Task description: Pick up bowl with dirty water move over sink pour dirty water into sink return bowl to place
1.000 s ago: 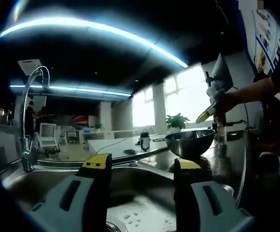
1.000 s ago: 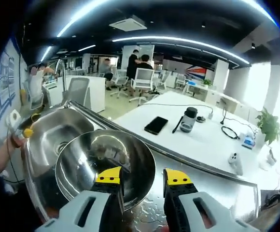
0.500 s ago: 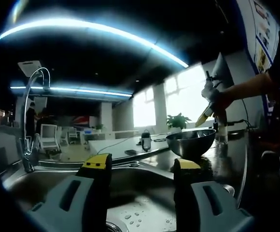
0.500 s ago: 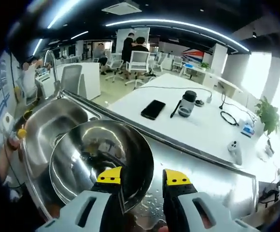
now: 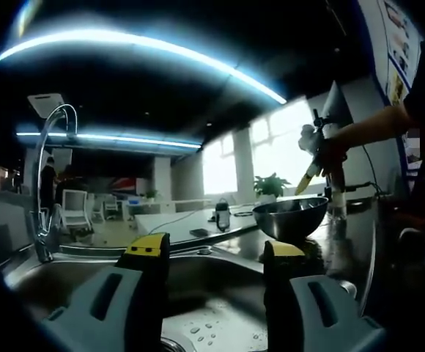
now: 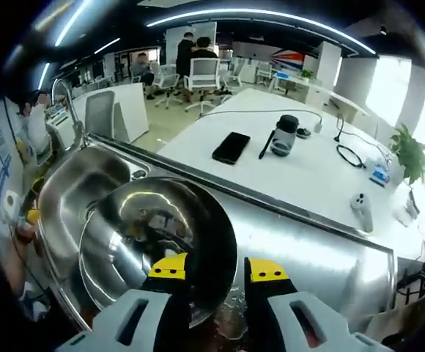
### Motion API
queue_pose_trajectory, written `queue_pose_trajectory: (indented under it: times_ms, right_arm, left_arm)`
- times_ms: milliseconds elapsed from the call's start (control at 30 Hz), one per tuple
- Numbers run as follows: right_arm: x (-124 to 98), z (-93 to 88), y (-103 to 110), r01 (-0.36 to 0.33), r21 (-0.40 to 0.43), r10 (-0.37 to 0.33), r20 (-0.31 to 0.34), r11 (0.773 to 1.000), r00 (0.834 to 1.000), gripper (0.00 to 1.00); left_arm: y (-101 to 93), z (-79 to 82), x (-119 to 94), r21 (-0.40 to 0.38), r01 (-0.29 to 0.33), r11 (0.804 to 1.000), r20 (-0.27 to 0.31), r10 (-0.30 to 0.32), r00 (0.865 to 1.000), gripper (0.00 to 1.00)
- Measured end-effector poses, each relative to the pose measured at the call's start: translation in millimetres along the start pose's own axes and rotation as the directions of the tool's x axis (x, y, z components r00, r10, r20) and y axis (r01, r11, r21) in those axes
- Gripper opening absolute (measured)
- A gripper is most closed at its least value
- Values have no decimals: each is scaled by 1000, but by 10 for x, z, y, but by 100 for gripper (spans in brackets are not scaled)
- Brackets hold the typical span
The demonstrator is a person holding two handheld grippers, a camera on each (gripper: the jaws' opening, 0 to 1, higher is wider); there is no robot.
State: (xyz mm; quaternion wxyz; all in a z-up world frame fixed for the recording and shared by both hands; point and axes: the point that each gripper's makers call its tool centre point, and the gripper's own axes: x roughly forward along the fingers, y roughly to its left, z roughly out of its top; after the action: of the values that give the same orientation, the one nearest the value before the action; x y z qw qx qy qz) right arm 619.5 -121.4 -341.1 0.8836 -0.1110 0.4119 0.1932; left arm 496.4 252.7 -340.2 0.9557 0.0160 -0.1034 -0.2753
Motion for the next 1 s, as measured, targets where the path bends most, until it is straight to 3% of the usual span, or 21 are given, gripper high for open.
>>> queue_pose_trajectory:
  times_ms: [200, 533, 767, 1000]
  right_arm:
    - [48, 23, -66, 11, 37, -10, -19, 999, 1000, 23]
    - [145, -134, -35, 20, 33, -16, -118, 999, 993, 23]
    - [186, -282, 37, -5, 100, 24, -191, 995, 981, 23]
    - [273, -376, 26, -6, 103, 32, -252, 995, 967, 20]
  left_arm:
    - [-7, -2, 3, 3, 4, 1000, -2, -4, 1000, 49]
    - [1, -6, 3, 7, 1, 1000, -4, -1, 1000, 49]
    - [4, -12, 5, 10, 1, 1000, -6, -1, 1000, 49]
    - [4, -9, 8, 9, 4, 1000, -3, -4, 1000, 49]
